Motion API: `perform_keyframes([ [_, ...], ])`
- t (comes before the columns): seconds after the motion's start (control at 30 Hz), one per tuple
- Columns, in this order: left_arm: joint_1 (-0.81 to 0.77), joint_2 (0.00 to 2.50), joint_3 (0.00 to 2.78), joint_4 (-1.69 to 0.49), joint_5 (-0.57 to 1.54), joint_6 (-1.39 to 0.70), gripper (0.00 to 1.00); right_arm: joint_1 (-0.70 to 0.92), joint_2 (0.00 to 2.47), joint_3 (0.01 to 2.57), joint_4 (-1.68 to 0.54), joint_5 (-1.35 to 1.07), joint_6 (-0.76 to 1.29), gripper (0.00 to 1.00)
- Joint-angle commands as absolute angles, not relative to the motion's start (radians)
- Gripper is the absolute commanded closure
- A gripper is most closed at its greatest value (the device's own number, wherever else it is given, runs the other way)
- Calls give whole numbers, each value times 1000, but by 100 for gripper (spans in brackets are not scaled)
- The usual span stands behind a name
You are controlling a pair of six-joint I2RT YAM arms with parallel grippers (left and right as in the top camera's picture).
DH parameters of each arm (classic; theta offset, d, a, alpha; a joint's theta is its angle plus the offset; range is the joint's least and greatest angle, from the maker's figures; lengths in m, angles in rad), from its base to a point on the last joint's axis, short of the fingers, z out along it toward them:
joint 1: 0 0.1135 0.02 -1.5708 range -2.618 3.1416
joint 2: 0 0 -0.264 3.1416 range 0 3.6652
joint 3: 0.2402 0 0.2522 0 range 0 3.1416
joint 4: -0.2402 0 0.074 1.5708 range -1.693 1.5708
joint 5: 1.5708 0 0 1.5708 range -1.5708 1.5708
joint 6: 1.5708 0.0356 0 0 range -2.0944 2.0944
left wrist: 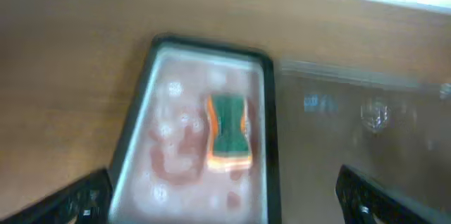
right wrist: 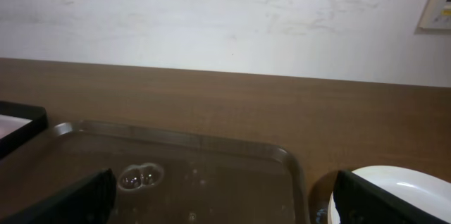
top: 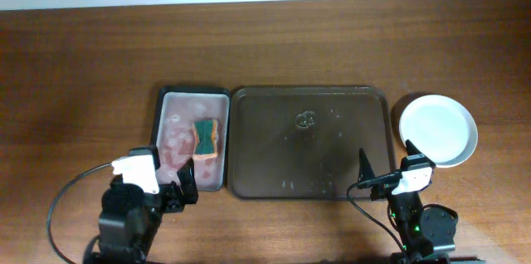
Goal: Clean dirty plates on tray and stack at the side
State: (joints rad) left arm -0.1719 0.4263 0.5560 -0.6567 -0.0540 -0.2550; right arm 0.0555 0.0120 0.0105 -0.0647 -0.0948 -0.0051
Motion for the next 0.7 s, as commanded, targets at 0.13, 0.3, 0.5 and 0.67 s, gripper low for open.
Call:
perform_keyframes([
  [0.13, -145, 62, 107, -160, -69, -237, 1, 66, 4, 6, -70, -101, -11, 1],
  [0.3, -143, 5, 9, 42, -68, -14, 1, 66, 4, 6, -70, -101, -11, 1],
  [0.5, -143, 5, 9, -81, -46, -13, 0, 66, 4, 6, -70, -101, -11, 1],
  [0.67, -143, 5, 9, -81, -46, -13, 0, 66, 4, 6, -70, -101, -11, 1],
])
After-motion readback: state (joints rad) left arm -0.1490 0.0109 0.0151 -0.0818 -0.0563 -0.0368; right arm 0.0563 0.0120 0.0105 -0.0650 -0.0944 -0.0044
